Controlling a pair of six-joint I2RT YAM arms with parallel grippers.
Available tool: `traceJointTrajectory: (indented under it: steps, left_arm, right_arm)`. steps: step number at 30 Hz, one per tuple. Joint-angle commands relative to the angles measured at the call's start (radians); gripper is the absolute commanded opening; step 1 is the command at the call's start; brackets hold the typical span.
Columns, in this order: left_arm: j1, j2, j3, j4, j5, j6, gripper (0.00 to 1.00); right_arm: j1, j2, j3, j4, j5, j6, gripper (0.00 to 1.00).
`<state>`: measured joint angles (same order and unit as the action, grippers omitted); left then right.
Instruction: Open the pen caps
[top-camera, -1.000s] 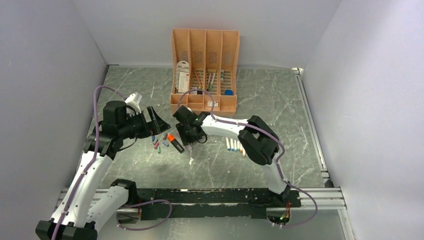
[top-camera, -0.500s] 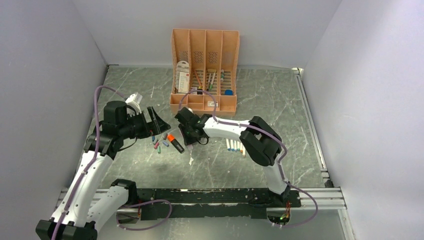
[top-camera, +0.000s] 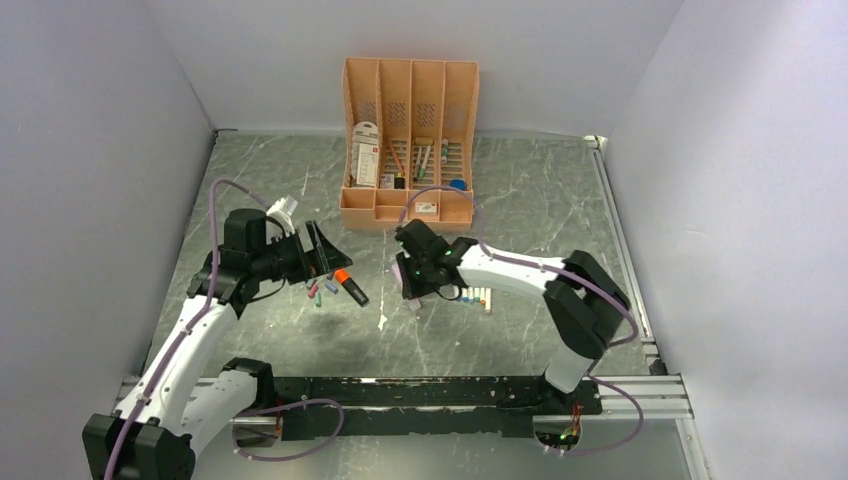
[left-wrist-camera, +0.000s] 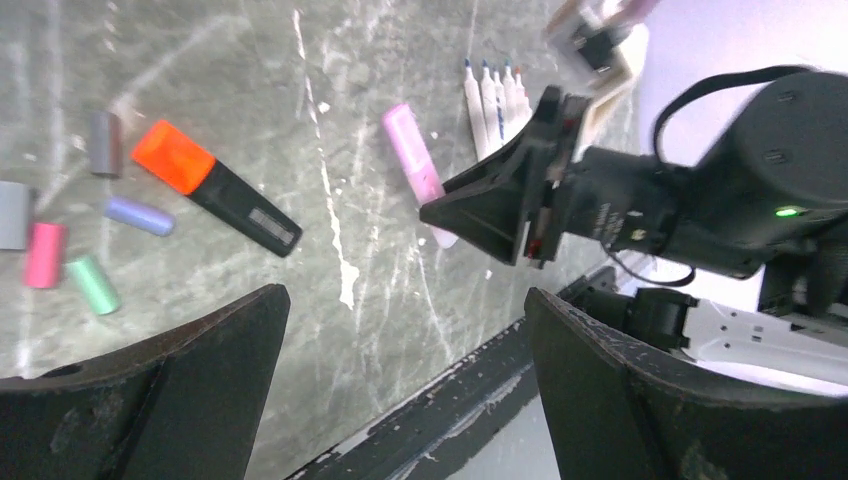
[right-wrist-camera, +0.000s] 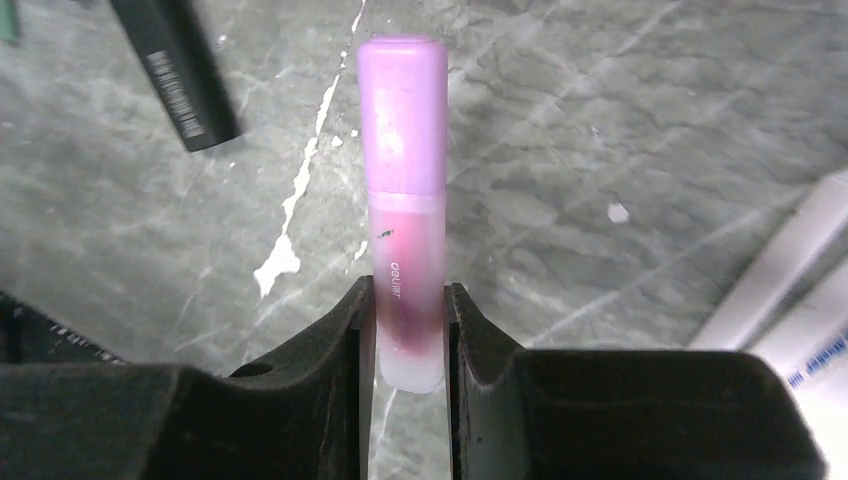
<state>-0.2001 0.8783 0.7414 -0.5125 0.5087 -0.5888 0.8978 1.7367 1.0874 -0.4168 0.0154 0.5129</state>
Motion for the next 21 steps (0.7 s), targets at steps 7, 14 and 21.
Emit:
traceJointTrajectory:
  steps: [7, 14, 21]
  left_arm:
    - [-0.009, -0.019, -0.253, 0.506, 0.218, -0.343, 0.99]
    - [-0.048, 0.023, -0.275, 0.646, 0.188, -0.431, 0.99]
    - [-0.138, 0.106, -0.253, 0.666, 0.091, -0.446, 0.99]
  right_arm:
    - [-0.076, -0.274, -0.107, 0.112, -0.214, 0.068, 0.0]
    - [-0.078, -0.289, -0.101, 0.177, -0.302, 0.116, 0.0]
    - [-0.078, -0.267, -0.095, 0.197, -0.326, 0.121, 0.0]
